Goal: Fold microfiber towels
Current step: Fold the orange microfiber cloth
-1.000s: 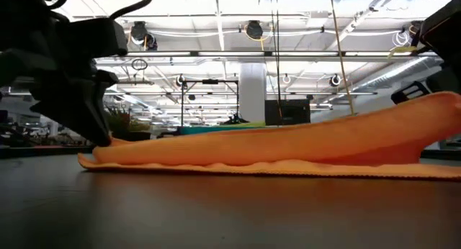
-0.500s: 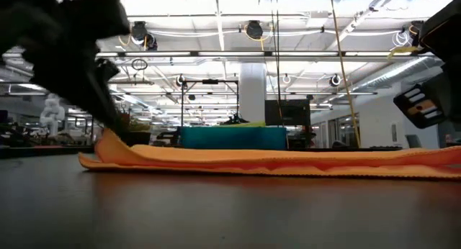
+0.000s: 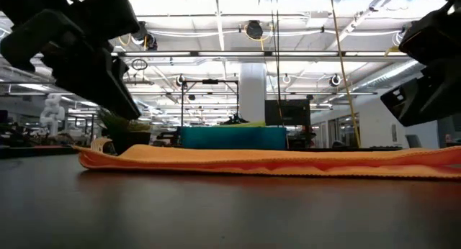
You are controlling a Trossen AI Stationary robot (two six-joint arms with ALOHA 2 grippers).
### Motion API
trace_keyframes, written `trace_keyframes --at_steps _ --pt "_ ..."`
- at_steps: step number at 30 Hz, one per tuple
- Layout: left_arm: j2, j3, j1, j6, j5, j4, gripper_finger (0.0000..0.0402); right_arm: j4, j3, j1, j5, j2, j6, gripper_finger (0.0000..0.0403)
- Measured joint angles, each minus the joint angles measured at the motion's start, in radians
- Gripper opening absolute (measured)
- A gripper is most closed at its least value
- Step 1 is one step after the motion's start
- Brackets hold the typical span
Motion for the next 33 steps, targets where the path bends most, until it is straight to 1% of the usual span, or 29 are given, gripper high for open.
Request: trace_keyframes --at_steps 6,8,14,17,20,24,26,30,33 --pt "0.0 -0.046 0.002 -0.071 0.004 0.006 0.0088 -0.031 0.0 -0.047 0.001 0.0 0.0 0.0105" --pt "0.0 -0.07 0.002 -0.09 0.009 0.034 0.0088 -0.05 0.001 -0.063 0.001 0.0 0.0 0.0105" --pt "0.0 -0.181 0.002 -0.092 0.01 0.257 0.0088 -0.139 0.001 -0.113 0.001 0.0 0.0 0.0105" --pt "0.0 -0.224 0.002 -0.094 0.009 0.315 0.0088 -0.159 0.001 -0.129 0.001 0.0 0.008 0.0105" --pt "0.0 -0.252 0.005 -0.117 -0.011 0.317 0.0088 -0.17 0.001 -0.132 -0.004 0.0 0.016 0.0105" --pt "0.004 -0.295 0.027 -0.19 -0.042 0.319 0.0088 -0.168 0.001 -0.13 -0.008 0.0 0.023 0.0105" --pt "0.004 -0.304 0.045 -0.194 -0.043 0.32 0.0088 -0.168 0.001 -0.13 -0.011 0.0 0.033 0.0105" --pt "0.004 -0.306 0.094 -0.192 -0.044 0.323 0.0088 -0.168 0.001 -0.13 -0.063 0.0 0.059 0.0105" --pt "0.004 -0.305 0.138 -0.178 -0.066 0.322 0.0088 -0.168 0.001 -0.128 -0.089 0.0 0.09 0.0105"
